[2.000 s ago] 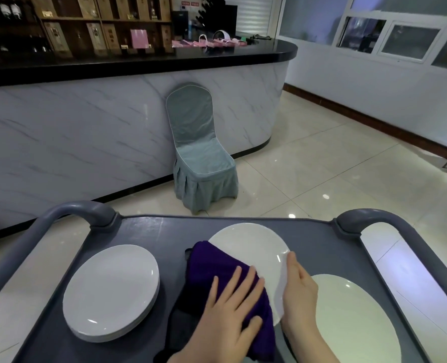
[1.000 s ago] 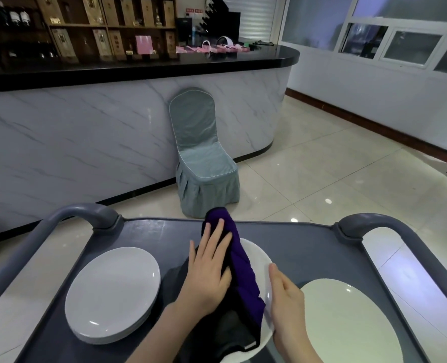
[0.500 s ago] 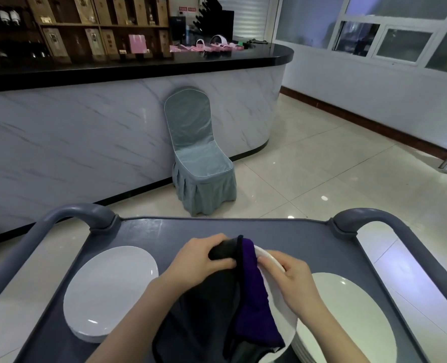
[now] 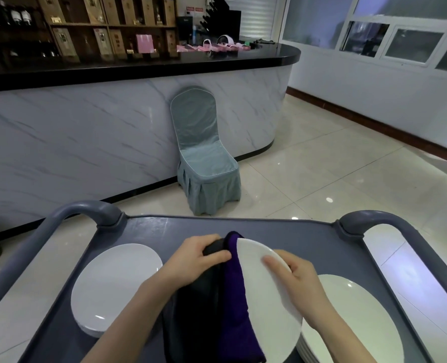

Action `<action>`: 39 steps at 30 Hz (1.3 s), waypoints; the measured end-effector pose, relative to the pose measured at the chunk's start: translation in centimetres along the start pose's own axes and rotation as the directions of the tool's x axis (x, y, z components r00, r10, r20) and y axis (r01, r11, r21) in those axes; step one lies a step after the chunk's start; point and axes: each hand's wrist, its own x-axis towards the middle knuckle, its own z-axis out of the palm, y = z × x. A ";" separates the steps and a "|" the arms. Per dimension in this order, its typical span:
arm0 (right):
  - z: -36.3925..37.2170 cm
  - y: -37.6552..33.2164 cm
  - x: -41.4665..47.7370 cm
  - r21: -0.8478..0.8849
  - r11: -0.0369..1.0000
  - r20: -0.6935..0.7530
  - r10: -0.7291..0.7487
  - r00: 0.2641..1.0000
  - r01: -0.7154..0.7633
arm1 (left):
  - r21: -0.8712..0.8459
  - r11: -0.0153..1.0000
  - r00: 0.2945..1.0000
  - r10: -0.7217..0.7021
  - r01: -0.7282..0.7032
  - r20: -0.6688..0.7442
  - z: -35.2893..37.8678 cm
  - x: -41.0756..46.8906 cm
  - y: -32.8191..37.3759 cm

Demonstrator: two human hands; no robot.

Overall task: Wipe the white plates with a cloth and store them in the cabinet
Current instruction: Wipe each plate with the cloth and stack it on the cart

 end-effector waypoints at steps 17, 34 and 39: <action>0.2 -0.3 0.2 0.055 0.998 -0.025 0.015 1.000 -0.014 | -0.081 0.997 0.990 0.003 -0.015 -0.143 -0.2 -1.4 -0.9; -0.3 -0.3 1.7 0.206 0.979 -0.196 0.042 0.980 -0.001 | -0.352 0.936 0.852 -0.176 -0.011 -0.493 0.4 -2.2 -0.3; -0.6 -1.6 3.2 -0.310 0.933 0.256 -0.105 0.961 0.184 | -0.017 0.999 0.996 0.038 -0.040 -0.083 0.3 -1.0 0.4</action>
